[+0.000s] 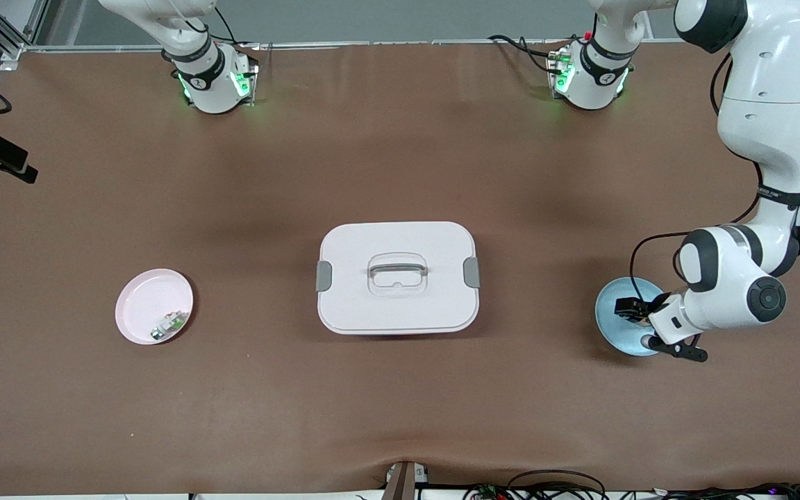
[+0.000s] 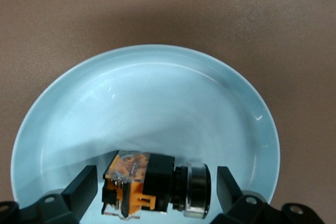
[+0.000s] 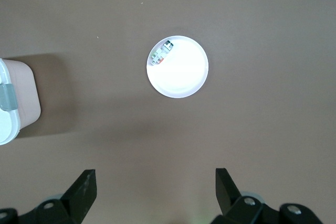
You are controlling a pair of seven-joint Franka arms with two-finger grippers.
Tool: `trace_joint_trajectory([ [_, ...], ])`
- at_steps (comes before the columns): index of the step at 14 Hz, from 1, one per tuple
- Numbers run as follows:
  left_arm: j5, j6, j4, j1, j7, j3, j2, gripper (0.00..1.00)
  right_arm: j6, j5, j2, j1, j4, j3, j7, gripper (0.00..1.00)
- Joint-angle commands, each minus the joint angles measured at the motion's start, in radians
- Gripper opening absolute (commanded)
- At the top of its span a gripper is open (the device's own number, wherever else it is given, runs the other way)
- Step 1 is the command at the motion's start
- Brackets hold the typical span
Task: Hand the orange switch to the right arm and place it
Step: 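Close the left gripper on the orange switch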
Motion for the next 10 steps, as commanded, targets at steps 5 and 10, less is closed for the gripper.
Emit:
trace_joint_trajectory([
  [5,0.010,0.026,-0.009,0.011,-0.004,-0.012,-0.001,0.64,-0.001,0.008,0.000,-0.009,0.009,0.006,0.006,1.00],
  [10,0.003,0.012,-0.009,0.001,-0.072,-0.014,-0.013,0.35,0.011,-0.007,0.000,-0.009,0.011,0.005,-0.005,1.00],
])
